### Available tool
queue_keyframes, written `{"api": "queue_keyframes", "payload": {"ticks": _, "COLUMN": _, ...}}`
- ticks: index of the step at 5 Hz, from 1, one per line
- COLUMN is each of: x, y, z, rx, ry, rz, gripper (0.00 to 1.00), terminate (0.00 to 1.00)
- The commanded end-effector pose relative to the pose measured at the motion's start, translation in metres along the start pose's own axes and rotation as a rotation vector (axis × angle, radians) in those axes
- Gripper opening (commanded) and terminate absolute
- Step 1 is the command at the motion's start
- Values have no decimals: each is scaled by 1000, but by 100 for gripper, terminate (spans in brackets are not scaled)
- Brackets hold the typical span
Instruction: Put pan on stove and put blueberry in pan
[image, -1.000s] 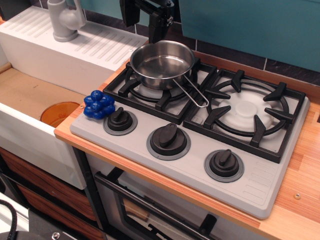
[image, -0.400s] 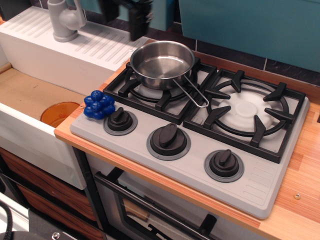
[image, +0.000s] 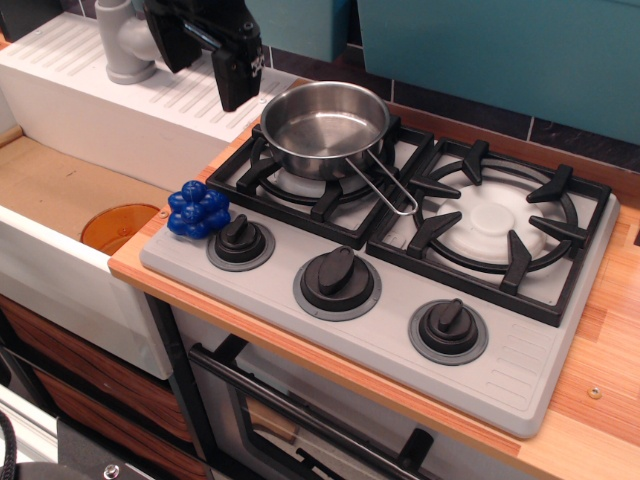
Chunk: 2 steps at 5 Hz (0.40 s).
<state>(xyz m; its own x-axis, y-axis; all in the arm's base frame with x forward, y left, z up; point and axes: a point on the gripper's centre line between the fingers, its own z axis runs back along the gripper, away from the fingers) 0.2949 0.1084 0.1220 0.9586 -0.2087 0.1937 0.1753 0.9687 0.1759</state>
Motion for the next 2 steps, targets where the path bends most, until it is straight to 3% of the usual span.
{"api": "queue_keyframes", "payload": {"ticks": 1, "x": -13, "y": -6, "z": 1, "rx": 30, "ry": -97, "rz": 24, "gripper": 100, "terminate": 0}}
{"api": "queue_keyframes", "payload": {"ticks": 2, "x": -19, "y": -9, "z": -4, "rx": 31, "ry": -112, "rz": 28, "gripper": 100, "terminate": 0}}
